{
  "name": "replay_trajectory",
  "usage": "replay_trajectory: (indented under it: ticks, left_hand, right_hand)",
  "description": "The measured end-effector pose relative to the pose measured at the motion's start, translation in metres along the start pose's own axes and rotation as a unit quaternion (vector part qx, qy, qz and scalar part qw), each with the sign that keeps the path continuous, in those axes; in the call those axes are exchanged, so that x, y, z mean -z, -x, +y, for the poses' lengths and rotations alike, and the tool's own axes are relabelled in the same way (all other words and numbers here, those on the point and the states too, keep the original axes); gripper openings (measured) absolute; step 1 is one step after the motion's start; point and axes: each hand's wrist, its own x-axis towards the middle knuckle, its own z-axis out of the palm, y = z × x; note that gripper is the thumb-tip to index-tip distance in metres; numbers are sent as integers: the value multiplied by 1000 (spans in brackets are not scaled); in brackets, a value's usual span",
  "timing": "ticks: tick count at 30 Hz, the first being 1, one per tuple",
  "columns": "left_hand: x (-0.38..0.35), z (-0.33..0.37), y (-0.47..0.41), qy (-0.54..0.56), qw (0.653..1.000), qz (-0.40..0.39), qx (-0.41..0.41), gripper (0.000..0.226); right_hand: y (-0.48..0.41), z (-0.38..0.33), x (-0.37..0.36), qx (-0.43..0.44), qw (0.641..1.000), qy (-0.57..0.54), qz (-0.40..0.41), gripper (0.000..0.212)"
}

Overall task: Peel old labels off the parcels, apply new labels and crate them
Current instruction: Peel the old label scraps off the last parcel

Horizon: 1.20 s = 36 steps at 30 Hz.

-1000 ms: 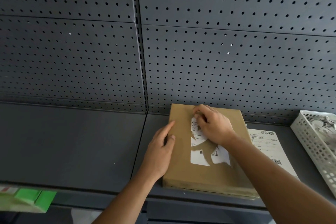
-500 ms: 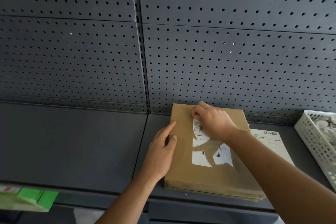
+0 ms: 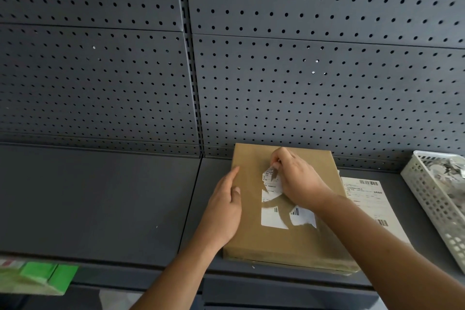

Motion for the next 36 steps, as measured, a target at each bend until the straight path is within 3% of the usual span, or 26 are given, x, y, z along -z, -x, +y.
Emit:
replay_trajectory:
  ticks: [15,36]
  left_hand:
    - [-1,1,2,-21,1000,-2,-1,49]
    - [-1,5,6,-32,999,-6,8,50]
  right_hand:
    - [48,-16,8,16,994,-102,45,16]
    - [77,-15,19,-42,963,-213,162,12]
